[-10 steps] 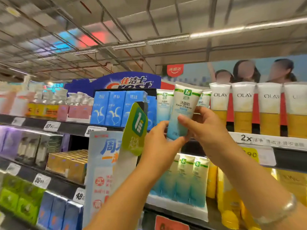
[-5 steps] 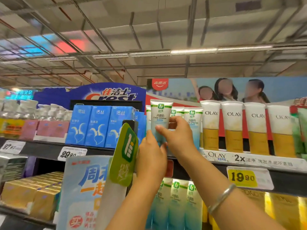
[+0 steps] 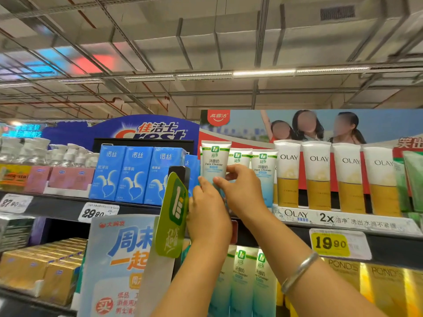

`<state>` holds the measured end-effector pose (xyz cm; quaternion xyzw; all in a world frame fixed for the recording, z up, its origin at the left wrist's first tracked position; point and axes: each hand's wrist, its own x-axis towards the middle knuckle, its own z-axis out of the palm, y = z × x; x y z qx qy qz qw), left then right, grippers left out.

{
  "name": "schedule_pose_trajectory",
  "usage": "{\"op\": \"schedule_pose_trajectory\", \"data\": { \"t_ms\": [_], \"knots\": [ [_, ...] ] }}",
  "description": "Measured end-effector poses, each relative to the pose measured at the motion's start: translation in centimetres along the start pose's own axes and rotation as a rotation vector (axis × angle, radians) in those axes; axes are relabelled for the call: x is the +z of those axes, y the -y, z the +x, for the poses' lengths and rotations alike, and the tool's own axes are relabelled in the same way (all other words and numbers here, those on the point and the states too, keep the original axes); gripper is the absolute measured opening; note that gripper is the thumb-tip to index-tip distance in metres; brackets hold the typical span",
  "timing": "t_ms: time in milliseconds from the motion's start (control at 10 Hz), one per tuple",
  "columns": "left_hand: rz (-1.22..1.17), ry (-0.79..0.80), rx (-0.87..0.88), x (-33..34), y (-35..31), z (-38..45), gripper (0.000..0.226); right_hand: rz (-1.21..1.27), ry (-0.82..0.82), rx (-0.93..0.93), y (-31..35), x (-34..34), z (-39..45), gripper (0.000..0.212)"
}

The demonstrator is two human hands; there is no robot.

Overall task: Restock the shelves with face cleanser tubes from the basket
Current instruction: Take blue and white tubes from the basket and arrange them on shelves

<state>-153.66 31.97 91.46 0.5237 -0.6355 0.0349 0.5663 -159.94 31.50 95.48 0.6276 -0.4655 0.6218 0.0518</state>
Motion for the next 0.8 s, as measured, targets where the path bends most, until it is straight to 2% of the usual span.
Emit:
{"op": "schedule_pose_trajectory", "data": {
  "t_ms": [200,400,600,700,800],
  "knots": [
    [0.086,0.017,-0.014,0.1,-0.1,0.1,0.063,0.036,0.017,0.045,-0.3,-0.9,-0.4,0.037],
    [0.080,0.021,-0.040,0.1,-0.2,0.3,0.062,0.091,0.017,0.148,-1.1,-2.5,-1.1,0.021],
    [0.032,-0.005,-0.025,0.1,-0.5,-0.4,0.067,0.139,0.032,0.169,-2.0,-4.4,-2.0,0.005],
    [0.021,-0.111,0.046,-0.4,-0.9,-1.2,0.056,0.165,0.052,0.179,-1.9,-5.7,-2.4,0.012],
    [-0.176,-0.158,0.098,-1.8,-1.3,-2.2,0.038,0.232,0.057,0.157,-1.8,-8.1,-3.0,0.009]
  ]
}}
